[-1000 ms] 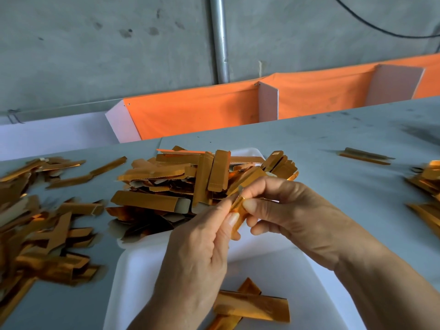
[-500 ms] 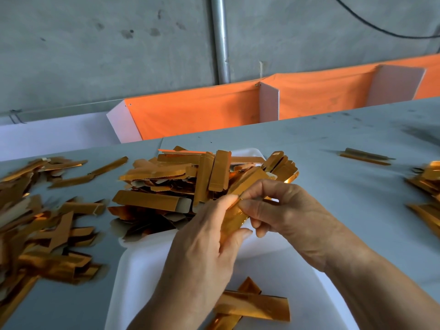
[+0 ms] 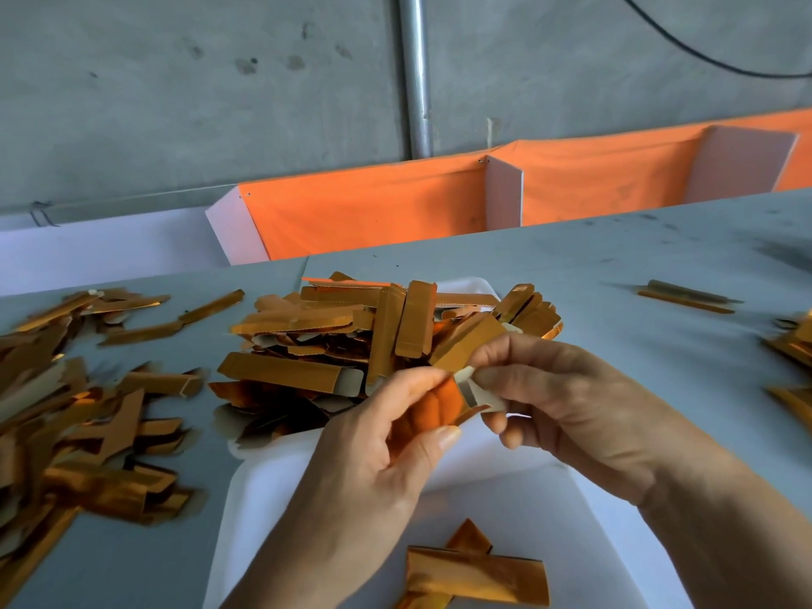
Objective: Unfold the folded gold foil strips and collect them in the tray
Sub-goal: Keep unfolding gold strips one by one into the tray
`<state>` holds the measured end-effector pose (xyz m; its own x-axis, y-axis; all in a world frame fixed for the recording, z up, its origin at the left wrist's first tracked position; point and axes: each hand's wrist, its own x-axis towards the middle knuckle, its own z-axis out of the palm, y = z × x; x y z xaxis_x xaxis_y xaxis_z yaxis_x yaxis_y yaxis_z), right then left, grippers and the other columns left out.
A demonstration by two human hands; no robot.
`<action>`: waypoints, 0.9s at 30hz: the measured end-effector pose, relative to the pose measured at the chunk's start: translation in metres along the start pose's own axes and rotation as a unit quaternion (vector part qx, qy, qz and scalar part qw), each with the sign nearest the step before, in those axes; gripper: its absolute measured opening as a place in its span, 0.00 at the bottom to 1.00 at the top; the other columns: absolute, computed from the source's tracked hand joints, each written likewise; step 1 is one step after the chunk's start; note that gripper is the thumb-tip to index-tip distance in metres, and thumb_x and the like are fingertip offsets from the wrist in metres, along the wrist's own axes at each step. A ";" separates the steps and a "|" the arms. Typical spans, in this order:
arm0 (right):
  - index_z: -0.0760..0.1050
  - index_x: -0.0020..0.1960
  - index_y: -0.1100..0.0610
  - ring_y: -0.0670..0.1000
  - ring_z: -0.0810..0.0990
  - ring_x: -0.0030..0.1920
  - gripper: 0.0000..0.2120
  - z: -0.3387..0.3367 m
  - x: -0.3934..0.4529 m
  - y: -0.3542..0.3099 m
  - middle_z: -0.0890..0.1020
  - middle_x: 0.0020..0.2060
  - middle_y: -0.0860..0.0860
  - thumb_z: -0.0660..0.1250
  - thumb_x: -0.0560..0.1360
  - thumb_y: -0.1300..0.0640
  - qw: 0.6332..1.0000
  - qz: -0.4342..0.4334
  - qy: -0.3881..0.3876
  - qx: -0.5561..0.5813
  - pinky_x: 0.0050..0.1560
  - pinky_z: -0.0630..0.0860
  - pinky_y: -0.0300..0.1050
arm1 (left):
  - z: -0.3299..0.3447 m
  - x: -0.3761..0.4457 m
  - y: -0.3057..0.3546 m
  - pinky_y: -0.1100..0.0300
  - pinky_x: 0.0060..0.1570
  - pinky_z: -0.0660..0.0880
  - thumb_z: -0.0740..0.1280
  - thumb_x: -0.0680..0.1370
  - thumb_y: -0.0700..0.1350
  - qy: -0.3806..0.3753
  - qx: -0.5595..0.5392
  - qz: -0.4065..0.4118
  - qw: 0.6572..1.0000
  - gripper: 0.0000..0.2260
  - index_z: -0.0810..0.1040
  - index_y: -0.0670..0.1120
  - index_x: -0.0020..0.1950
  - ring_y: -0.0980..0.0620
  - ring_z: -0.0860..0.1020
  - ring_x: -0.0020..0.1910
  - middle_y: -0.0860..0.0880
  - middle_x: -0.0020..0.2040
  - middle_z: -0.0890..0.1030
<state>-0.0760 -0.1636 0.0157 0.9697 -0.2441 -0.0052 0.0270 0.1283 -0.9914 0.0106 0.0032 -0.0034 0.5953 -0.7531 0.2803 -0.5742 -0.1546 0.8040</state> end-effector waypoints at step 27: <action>0.80 0.41 0.54 0.48 0.78 0.32 0.04 -0.005 -0.005 -0.006 0.80 0.32 0.51 0.68 0.69 0.61 0.991 -0.061 -0.108 -0.048 0.35 0.74 0.37 | -0.006 0.000 -0.004 0.65 0.54 0.75 0.64 0.69 0.61 -0.035 -0.048 0.039 0.997 0.19 0.70 0.71 0.60 0.62 0.77 0.58 0.64 0.56 0.79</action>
<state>-0.0823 -0.1683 0.0210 0.9904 -0.0387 0.1326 0.1334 0.0169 -0.9909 0.0164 0.0076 -0.0030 0.5083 -0.8041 0.3084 -0.5584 -0.0351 0.8288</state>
